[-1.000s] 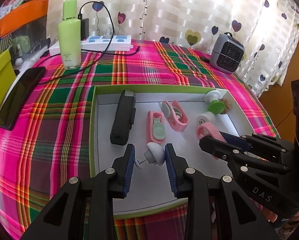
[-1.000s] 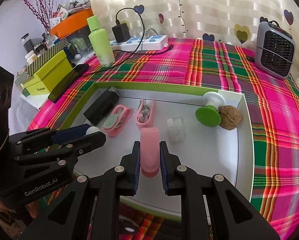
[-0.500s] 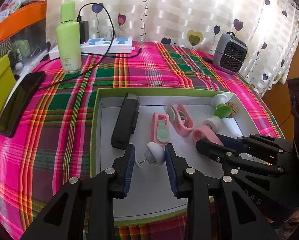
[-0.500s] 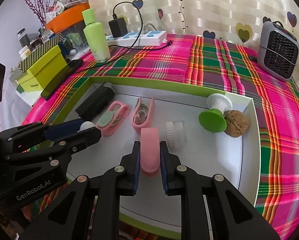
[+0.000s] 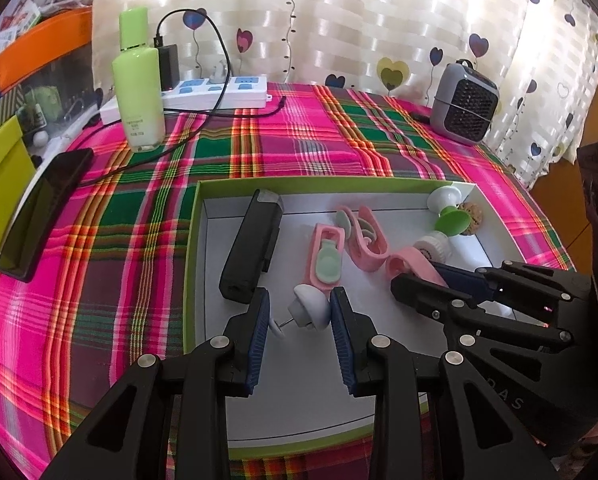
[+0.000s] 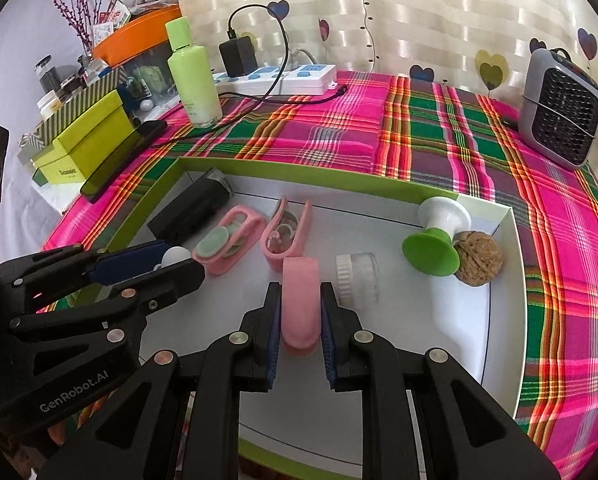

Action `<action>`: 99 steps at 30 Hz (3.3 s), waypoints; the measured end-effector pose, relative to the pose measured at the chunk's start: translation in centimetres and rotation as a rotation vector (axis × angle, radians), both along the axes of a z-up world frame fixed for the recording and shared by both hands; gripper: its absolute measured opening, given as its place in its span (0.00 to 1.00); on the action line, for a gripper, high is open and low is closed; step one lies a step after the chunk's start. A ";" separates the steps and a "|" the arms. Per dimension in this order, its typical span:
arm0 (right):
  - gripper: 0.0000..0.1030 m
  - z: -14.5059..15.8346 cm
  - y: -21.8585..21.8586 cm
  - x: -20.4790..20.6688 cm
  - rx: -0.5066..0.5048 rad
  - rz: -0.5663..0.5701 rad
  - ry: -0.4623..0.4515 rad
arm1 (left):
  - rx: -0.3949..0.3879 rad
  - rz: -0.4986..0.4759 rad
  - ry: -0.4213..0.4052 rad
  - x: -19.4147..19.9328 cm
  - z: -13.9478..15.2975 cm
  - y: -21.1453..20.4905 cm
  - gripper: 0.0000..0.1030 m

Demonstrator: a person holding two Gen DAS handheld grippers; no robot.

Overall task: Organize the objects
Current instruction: 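Lower the pink case and mushroom item into the box and open both grippers, then withdraw both grippers from the box toward the walnut and black disc, then grasp the walnut with the right gripper while the left gripper grasps the black dotted disc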

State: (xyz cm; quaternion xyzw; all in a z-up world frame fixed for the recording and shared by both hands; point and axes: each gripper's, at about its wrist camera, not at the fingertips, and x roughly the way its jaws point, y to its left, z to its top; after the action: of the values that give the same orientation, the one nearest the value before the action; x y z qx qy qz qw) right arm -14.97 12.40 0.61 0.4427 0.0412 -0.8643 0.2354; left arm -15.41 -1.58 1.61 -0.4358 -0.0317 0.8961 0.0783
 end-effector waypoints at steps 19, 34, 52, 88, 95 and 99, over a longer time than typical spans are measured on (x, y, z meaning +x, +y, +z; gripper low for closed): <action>0.18 0.0 0.0 0.2 0.017 0.005 0.013 | -0.009 0.006 -0.005 0.0 0.0 -0.2 0.29; 0.36 0.0 0.3 0.5 0.008 -0.006 0.019 | -0.014 0.009 -0.007 0.4 0.1 -0.2 0.37; 0.40 0.9 0.9 1.9 0.004 -0.034 0.047 | -0.012 0.015 0.007 2.2 0.9 -0.4 0.38; 0.40 3.0 2.9 10.7 -0.054 -0.050 0.118 | 0.068 0.018 0.083 10.1 3.0 -1.5 0.38; 0.40 2.6 3.3 12.2 -0.070 -0.021 0.116 | 0.071 -0.004 0.067 11.1 2.2 -1.1 0.38; 0.40 2.2 3.3 12.8 -0.089 -0.004 0.103 | 0.072 -0.012 0.057 11.5 1.7 -1.0 0.38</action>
State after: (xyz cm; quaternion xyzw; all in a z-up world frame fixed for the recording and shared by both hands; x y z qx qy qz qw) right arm -2.17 15.69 2.84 0.3868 0.0138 -0.8874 0.2504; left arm -3.96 -2.55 3.32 -0.4070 -0.0593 0.9060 0.1002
